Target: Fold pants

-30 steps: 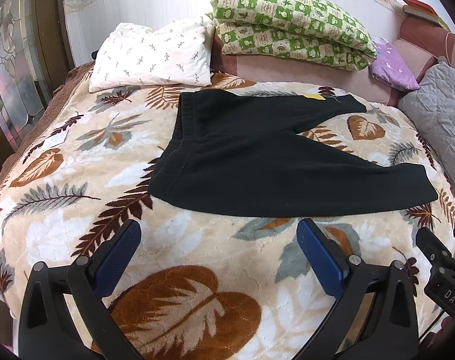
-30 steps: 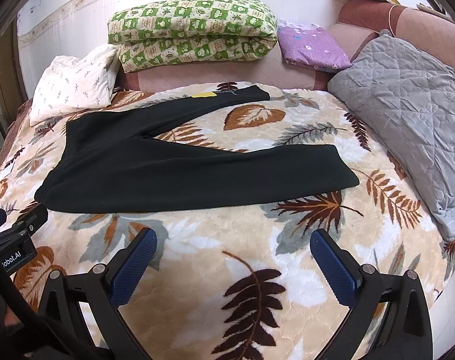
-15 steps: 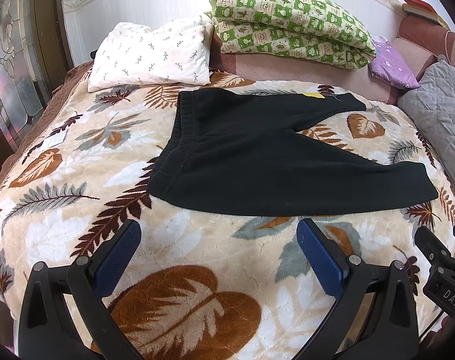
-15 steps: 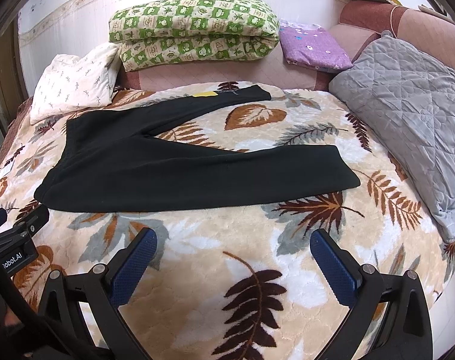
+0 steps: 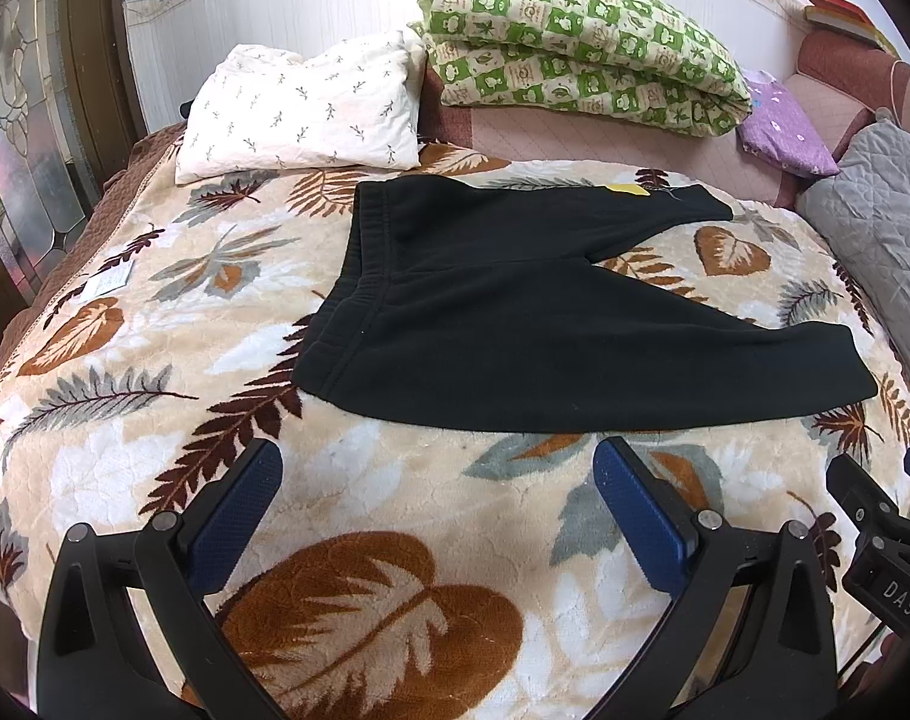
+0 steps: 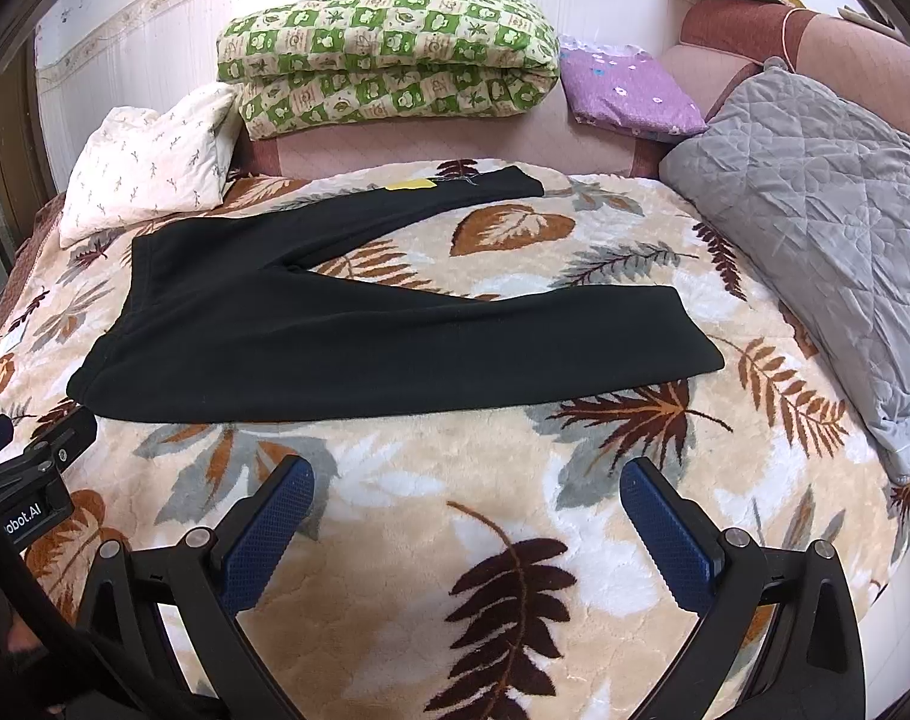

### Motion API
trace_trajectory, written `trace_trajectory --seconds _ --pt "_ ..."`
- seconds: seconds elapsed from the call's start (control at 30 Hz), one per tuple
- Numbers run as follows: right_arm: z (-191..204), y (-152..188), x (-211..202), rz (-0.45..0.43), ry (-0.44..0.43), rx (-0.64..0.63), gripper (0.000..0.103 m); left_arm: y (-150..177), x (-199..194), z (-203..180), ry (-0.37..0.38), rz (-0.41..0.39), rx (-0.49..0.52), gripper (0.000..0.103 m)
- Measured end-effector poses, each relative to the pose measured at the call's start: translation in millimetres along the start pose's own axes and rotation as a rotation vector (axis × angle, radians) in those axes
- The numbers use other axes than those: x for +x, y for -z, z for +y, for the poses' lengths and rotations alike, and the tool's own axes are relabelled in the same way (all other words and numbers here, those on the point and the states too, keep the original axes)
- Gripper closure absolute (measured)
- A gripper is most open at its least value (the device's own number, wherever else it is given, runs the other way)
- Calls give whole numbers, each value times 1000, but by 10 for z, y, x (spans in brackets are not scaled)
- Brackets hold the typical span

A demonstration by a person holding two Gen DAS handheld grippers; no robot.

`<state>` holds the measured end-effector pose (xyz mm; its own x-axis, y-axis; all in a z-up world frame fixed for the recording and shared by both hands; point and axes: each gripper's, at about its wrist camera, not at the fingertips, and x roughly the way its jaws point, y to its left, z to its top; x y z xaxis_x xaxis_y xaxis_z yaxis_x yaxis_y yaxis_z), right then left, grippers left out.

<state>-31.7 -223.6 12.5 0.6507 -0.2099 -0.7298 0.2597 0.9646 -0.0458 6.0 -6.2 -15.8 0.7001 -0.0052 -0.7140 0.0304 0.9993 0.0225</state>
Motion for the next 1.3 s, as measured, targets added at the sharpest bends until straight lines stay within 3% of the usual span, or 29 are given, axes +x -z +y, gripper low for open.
trace_trajectory --seconds 1.3 --pt "-10 36 98 17 -6 2 1 13 91 -21 -1 28 6 0"
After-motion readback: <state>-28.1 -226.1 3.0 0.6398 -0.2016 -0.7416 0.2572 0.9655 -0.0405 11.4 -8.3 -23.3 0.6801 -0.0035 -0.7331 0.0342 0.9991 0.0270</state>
